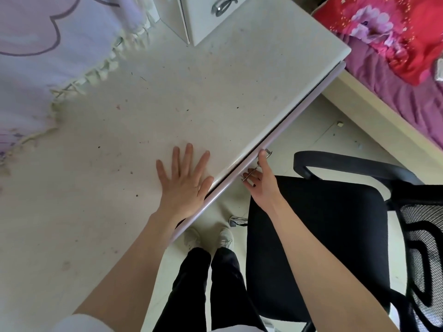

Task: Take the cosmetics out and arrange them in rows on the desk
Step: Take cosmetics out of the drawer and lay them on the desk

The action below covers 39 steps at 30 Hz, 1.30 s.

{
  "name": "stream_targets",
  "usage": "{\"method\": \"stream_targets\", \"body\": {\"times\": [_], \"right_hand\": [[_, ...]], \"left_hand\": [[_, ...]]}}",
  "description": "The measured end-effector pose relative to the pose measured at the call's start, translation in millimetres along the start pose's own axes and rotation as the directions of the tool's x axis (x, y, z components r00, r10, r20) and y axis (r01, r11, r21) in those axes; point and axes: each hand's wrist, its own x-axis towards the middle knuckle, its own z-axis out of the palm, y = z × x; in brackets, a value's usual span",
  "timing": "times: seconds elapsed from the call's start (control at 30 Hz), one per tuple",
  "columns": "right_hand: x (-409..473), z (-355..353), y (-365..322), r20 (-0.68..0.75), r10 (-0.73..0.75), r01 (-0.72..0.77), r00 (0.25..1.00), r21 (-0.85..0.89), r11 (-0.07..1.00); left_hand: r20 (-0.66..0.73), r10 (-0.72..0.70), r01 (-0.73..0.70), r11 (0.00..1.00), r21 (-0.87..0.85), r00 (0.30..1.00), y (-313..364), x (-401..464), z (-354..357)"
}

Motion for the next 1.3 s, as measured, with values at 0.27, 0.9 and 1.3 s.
{"method": "stream_targets", "body": {"times": [0.27, 0.9, 1.3], "right_hand": [[-9.6, -24.0, 7.3, 0.004, -0.005, 0.005, 1.000, -0.028, 1.000], [-29.5, -60.5, 13.5, -0.100, -0.041, 0.035, 0.994, -0.069, 0.997], [-27.4, -66.0, 21.5, -0.158, -0.023, 0.028, 0.987, 0.033, 0.999]], "left_hand": [[0.006, -0.005, 0.005, 1.000, 0.019, 1.000, 0.9, -0.6, -2.4], [-0.015, 0.002, -0.002, 0.999, 0.048, 1.000, -0.9, 1.5, 1.1], [-0.080, 0.025, -0.017, 0.995, 0.094, 0.996, -3.3, 2.4, 7.9]]}}
